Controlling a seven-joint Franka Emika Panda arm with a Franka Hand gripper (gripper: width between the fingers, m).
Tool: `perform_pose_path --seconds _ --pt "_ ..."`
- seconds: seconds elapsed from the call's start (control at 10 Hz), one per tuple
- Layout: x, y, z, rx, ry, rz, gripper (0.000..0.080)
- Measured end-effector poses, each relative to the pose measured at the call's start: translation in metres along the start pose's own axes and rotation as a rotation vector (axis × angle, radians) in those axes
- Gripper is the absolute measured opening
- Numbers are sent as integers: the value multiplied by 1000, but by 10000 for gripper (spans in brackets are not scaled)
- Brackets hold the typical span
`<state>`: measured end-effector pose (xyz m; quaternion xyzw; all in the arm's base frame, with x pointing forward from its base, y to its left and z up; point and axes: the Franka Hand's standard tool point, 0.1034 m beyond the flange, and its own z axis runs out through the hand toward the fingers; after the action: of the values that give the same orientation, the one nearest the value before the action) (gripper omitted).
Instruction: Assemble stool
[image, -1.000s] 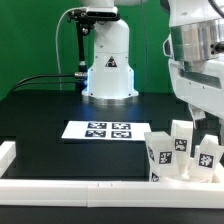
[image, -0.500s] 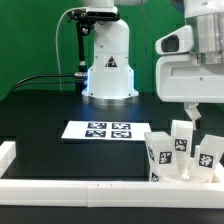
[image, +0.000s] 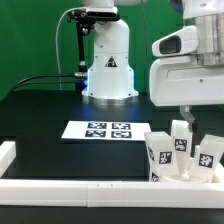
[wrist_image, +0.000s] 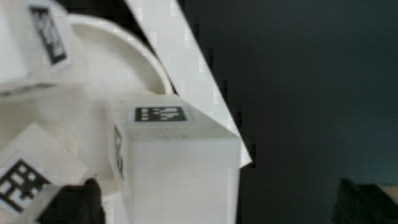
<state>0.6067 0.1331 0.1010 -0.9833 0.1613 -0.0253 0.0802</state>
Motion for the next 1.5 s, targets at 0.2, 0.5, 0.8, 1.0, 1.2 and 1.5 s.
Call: perform_pose_path --seconds 0.2,0.5,0.8,1.0,1.2,1.5 --pt "-4 0 2 -12 -60 -368 649" --pt "0 6 1 -24 -56 -530 649" --pt "2 11 0 -36 -58 -655 649" --pt "2 17 5 -49 -58 -967 649" --pt "-1 18 12 -61 -77 -1131 649" --pt "-6 6 28 -97 -76 -1246 649"
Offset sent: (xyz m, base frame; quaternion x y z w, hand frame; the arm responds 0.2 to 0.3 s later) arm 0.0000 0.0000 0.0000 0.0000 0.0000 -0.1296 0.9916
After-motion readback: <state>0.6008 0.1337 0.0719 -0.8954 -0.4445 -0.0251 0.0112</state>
